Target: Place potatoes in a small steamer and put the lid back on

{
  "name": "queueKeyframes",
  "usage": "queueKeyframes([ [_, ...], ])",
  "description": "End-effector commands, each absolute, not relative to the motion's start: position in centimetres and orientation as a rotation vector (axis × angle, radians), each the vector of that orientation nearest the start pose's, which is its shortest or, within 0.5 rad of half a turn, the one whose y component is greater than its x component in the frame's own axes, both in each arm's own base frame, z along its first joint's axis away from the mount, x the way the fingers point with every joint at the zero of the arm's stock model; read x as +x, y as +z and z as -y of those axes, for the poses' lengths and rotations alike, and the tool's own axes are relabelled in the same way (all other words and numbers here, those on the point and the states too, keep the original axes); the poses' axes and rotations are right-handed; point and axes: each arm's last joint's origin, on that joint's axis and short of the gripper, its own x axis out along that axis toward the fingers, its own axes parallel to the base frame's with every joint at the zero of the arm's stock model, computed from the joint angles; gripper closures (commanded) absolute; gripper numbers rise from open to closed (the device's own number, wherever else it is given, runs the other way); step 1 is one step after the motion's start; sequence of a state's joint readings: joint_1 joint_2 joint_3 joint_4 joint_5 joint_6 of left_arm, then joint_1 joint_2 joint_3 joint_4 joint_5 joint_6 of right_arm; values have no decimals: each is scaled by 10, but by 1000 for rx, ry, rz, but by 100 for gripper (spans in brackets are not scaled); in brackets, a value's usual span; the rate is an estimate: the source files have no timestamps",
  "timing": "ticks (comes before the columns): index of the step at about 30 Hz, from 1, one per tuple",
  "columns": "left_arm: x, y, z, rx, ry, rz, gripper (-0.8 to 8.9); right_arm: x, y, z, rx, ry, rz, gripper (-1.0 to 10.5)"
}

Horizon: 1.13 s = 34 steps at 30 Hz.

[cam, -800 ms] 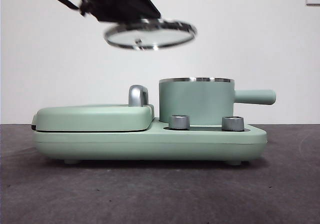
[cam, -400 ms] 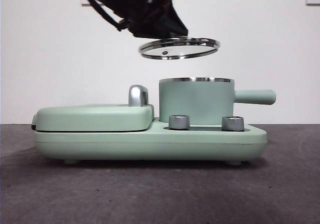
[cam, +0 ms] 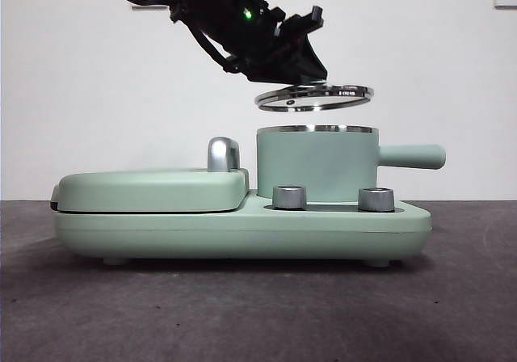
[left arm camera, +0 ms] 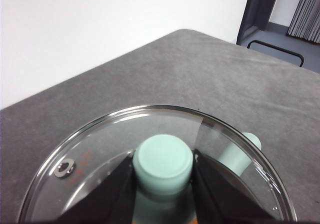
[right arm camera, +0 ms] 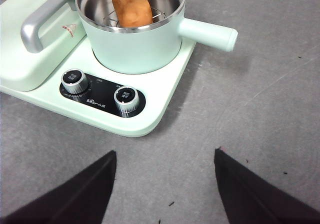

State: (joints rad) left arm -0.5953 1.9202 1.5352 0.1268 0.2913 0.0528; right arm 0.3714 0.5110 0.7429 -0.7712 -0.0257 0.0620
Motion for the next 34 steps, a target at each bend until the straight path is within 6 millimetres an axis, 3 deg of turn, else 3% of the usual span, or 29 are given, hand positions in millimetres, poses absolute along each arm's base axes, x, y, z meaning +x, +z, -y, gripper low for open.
queueKeyframes([
  [1,372,295,271,98,-914,-194,804,91,299,-37,-22,369,-541,638],
  [11,371,285,273,187,-931,-233,804,91,299,-36,-23,364,-541,638],
  [34,376,259,276,218,-953,-326,804,91,299,-36,-23,363,-542,638],
])
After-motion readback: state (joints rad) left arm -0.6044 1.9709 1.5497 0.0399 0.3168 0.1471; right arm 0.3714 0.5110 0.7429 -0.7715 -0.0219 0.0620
